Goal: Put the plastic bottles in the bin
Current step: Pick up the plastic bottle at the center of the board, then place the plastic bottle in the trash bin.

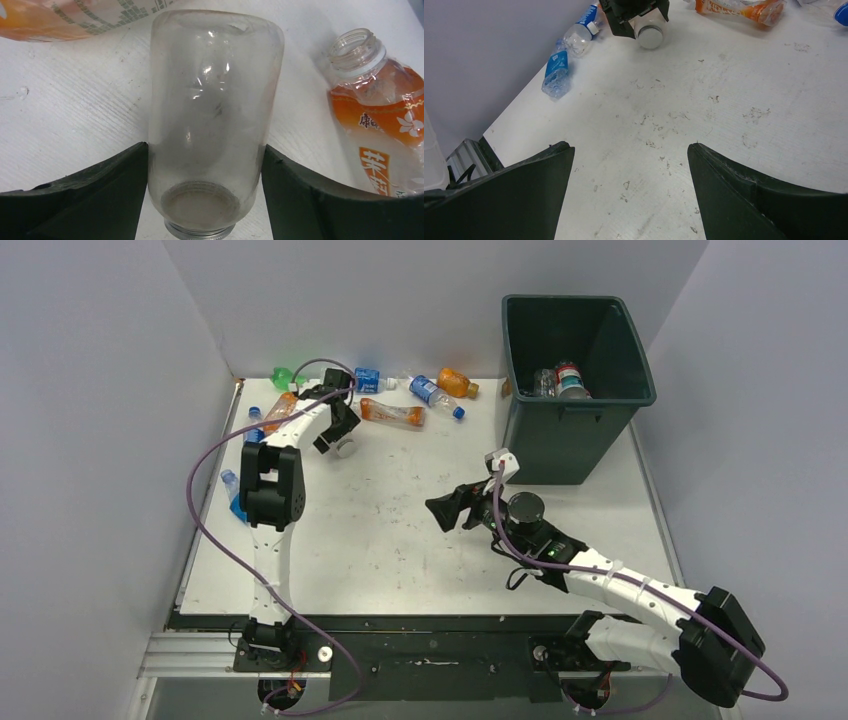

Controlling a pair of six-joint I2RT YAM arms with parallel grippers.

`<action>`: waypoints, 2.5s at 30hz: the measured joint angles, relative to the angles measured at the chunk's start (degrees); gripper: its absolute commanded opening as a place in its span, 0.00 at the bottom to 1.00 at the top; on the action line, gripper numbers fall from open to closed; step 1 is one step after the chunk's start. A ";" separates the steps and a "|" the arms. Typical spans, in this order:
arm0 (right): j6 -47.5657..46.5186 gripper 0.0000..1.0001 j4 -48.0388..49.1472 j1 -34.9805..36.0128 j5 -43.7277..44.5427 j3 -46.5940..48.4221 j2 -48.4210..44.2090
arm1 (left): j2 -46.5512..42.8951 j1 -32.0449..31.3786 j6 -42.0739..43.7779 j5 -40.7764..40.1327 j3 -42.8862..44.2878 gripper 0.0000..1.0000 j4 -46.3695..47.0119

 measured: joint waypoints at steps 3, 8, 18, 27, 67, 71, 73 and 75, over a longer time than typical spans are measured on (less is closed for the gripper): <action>0.00 0.86 -0.15 0.00 0.02 0.00 -0.42 | -0.68 0.02 0.00 0.33 -2.05 0.61 2.01; -0.02 0.86 -0.87 0.00 0.37 0.00 -1.27 | -3.85 -0.09 -0.04 1.38 -7.28 0.56 4.96; -0.83 0.89 -1.16 0.61 0.44 0.50 -2.32 | -32.39 -5.64 -1.88 7.45 -35.15 0.48 15.74; 0.04 0.90 7.50 10.27 6.34 1.11 2.67 | -68.39 -10.60 -12.26 12.22 -68.78 0.34 40.65; 2.82 0.42 15.06 16.41 14.12 11.82 19.10 | -85.35 -28.13 -25.31 4.17 -79.76 0.32 48.65; 2.80 0.14 15.02 16.41 14.19 11.91 19.10 | -86.05 -28.13 -25.16 3.98 -80.06 0.43 48.57; 2.78 0.06 14.95 16.39 14.12 11.93 19.08 | -86.18 -28.15 -24.68 4.00 -80.08 0.56 48.57; 2.80 0.05 14.60 16.39 13.97 12.00 19.08 | -86.36 -28.17 -23.87 4.00 -80.08 0.77 48.50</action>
